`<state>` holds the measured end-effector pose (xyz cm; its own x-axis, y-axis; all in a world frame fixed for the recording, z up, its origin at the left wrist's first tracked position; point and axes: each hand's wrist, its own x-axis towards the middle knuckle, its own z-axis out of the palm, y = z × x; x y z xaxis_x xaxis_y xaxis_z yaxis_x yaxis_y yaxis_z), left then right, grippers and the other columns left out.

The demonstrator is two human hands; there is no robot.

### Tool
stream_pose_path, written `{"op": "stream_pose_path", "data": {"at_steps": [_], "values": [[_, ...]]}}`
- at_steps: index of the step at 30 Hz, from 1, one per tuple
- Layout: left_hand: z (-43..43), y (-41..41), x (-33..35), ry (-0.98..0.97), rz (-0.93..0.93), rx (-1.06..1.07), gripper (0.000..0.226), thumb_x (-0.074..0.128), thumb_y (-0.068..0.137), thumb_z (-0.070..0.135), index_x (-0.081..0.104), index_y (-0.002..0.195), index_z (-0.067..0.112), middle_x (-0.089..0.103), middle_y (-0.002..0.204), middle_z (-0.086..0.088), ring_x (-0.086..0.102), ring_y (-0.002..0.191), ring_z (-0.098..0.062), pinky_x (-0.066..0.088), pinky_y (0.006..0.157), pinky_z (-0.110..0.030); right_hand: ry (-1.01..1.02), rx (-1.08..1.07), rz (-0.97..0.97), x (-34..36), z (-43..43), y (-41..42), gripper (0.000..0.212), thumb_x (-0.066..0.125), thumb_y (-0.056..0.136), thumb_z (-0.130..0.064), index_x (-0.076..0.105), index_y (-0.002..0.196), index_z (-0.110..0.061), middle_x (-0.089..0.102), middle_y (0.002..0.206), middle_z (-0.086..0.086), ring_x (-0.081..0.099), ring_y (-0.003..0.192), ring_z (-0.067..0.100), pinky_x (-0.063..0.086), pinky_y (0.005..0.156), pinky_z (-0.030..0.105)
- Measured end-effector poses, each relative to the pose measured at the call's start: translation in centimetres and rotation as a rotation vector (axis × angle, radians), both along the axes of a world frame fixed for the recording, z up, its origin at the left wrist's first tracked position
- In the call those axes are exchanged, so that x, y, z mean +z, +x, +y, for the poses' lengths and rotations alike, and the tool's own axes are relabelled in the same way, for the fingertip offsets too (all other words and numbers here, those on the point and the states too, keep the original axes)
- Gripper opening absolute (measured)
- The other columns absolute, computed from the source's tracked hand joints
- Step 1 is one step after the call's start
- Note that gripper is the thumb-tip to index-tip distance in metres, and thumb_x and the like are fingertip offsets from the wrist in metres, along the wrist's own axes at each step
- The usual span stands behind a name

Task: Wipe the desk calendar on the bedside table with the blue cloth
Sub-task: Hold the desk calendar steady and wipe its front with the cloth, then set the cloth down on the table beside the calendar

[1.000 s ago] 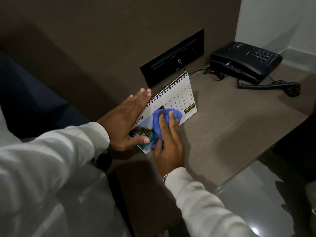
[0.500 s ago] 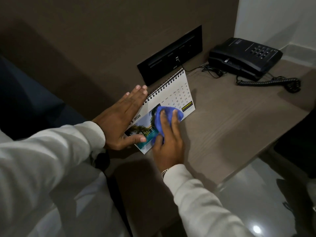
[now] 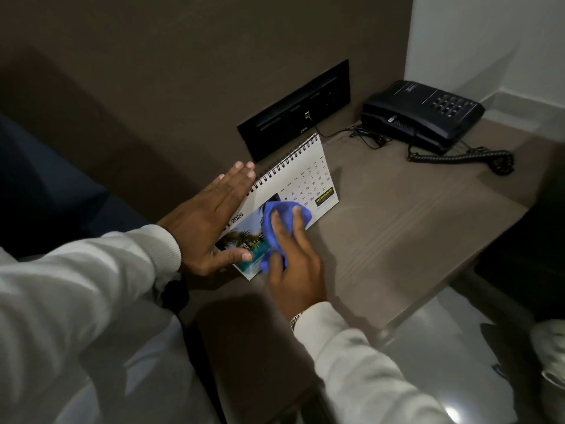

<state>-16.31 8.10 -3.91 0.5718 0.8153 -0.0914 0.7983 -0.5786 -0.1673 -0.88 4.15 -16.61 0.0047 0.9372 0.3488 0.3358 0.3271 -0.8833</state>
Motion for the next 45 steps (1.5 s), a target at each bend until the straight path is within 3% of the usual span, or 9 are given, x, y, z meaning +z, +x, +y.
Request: {"op": "stream_pose_path", "data": {"at_steps": [9,13,19,23,28,34,37,40,45], "values": [[0.4,-0.6,-0.6,-0.021,-0.058,-0.017,0.114,0.052,0.077,0.069,-0.004,0.152,0.004,-0.006,0.164,-0.011,-0.012,0.151,-0.019,-0.002,0.123,-0.028,-0.035,-0.207,-0.078,1.1,5.9,3.0,0.057,0.052,0.088,0.0,0.043,0.142,-0.019,0.024,0.158,0.014,0.037,0.139,0.035,0.047,0.099,0.039],[0.4,-0.6,-0.7,-0.026,-0.094,-0.014,0.113,0.052,0.078,0.068,-0.003,0.152,0.005,-0.005,0.165,-0.01,-0.01,0.152,-0.019,0.003,0.124,-0.033,-0.144,-0.243,-0.053,-0.3,3.4,1.4,0.057,0.056,0.088,-0.006,0.043,0.141,-0.022,0.027,0.158,0.009,0.05,0.129,0.033,0.039,0.095,0.023],[0.2,-0.5,-1.0,-0.037,-0.118,-0.027,0.11,0.049,0.08,0.068,-0.001,0.152,0.002,-0.003,0.164,-0.014,-0.008,0.152,-0.023,0.003,0.124,-0.033,-0.115,-0.022,0.024,-0.7,-3.3,-2.4,0.057,0.059,0.085,-0.002,0.05,0.136,-0.026,0.036,0.154,0.007,0.049,0.128,0.021,0.032,0.096,0.003],[-0.1,0.0,0.7,-0.093,-0.034,0.022,0.105,0.043,0.082,0.066,-0.008,0.152,0.006,-0.007,0.163,-0.013,-0.008,0.152,-0.026,0.007,0.124,-0.042,-0.226,0.385,-0.103,1.7,-5.4,0.5,0.054,0.055,0.089,-0.005,0.046,0.139,-0.023,0.039,0.152,0.002,0.035,0.141,0.018,0.029,0.118,0.032],[-0.3,1.0,2.4,-0.189,-0.016,0.106,0.099,0.04,0.083,0.063,-0.006,0.152,0.009,-0.002,0.163,-0.01,-0.004,0.152,-0.026,0.009,0.123,-0.047,-0.343,0.357,-0.093,6.0,-1.1,9.4,0.06,0.052,0.081,0.008,0.052,0.135,-0.019,0.039,0.152,0.007,0.04,0.139,0.024,0.031,0.116,0.028],[-2.8,4.2,2.3,-0.075,-0.51,0.534,0.093,0.034,0.085,0.069,0.011,0.153,0.01,0.011,0.163,-0.005,0.003,0.152,-0.024,0.012,0.122,-0.051,-0.362,0.158,-0.814,7.2,7.4,18.3,0.07,0.054,0.084,-0.006,0.028,0.148,-0.02,0.015,0.16,0.012,0.03,0.142,0.032,0.043,0.102,0.039],[-4.1,5.9,2.0,0.104,-0.804,0.82,0.08,0.048,0.087,0.052,0.019,0.153,0.016,0.009,0.154,0.016,0.013,0.15,-0.024,0.016,0.121,-0.044,-0.368,0.201,-0.989,5.8,10.6,20.2,0.071,0.051,0.089,-0.007,0.019,0.151,-0.021,0.0,0.162,0.016,0.007,0.148,0.035,0.036,0.11,0.041],[-5.2,7.1,0.9,0.162,-0.94,1.033,0.076,0.048,0.089,0.047,0.02,0.152,0.016,0.016,0.159,0.005,0.012,0.15,-0.022,0.012,0.119,-0.027,-0.36,0.286,-1.063,4.3,11.5,20.6,0.065,0.047,0.096,-0.033,0.017,0.151,-0.019,0.0,0.161,0.018,0.001,0.148,0.037,0.02,0.118,0.049],[-5.6,8.2,-0.9,0.257,-1.343,1.503,0.067,0.041,0.089,0.052,0.038,0.146,0.016,0.042,0.153,-0.007,0.034,0.144,-0.022,0.025,0.119,-0.036,-0.461,0.256,-1.158,3.6,11.0,20.3,0.077,0.027,0.088,-0.07,0.007,0.15,-0.03,0.004,0.163,0.007,0.001,0.149,0.029,0.004,0.114,0.063]]}}
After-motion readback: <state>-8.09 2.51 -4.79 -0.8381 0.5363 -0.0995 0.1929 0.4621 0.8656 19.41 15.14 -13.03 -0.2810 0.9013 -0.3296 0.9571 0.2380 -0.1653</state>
